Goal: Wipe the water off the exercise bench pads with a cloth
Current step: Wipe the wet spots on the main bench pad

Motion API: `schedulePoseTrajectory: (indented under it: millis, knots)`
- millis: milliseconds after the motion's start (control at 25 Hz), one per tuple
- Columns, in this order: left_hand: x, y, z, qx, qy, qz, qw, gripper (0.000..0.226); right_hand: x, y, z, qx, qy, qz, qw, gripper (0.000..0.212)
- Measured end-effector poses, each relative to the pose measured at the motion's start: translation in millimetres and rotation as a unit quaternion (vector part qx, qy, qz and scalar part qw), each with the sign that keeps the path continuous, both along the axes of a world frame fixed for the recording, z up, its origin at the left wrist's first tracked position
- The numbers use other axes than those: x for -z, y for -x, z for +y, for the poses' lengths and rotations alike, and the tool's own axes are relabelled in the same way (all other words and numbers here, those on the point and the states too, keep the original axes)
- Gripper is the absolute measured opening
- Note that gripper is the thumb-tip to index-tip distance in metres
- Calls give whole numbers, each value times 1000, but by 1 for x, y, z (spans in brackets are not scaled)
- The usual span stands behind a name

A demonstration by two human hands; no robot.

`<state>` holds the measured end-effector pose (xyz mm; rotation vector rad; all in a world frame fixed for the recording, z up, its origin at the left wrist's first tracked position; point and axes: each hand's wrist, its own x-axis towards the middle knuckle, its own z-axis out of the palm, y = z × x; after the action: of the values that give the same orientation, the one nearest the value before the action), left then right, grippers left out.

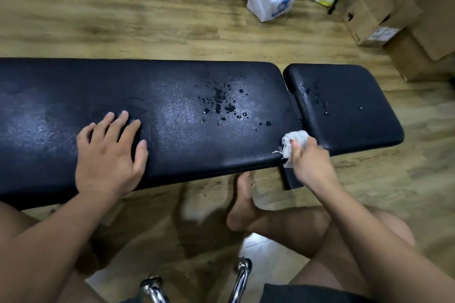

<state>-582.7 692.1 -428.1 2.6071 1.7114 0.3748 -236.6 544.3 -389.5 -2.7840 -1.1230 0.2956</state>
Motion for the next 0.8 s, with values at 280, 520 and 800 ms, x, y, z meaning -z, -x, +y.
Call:
schedulePoseTrajectory:
  millis: [280,520,800]
  knots:
    - [0,-1,-1,11,-1,-7,1000,56,-8,-23,55,144,3,105,984,49]
    - [1,-2,-1,5,-4,4,1000,56,-11,-33,31,80,114,62,988,55]
    - [0,-1,-3,17,-10,-19,1000,54,-2,-28,57,2,137,19,990,33]
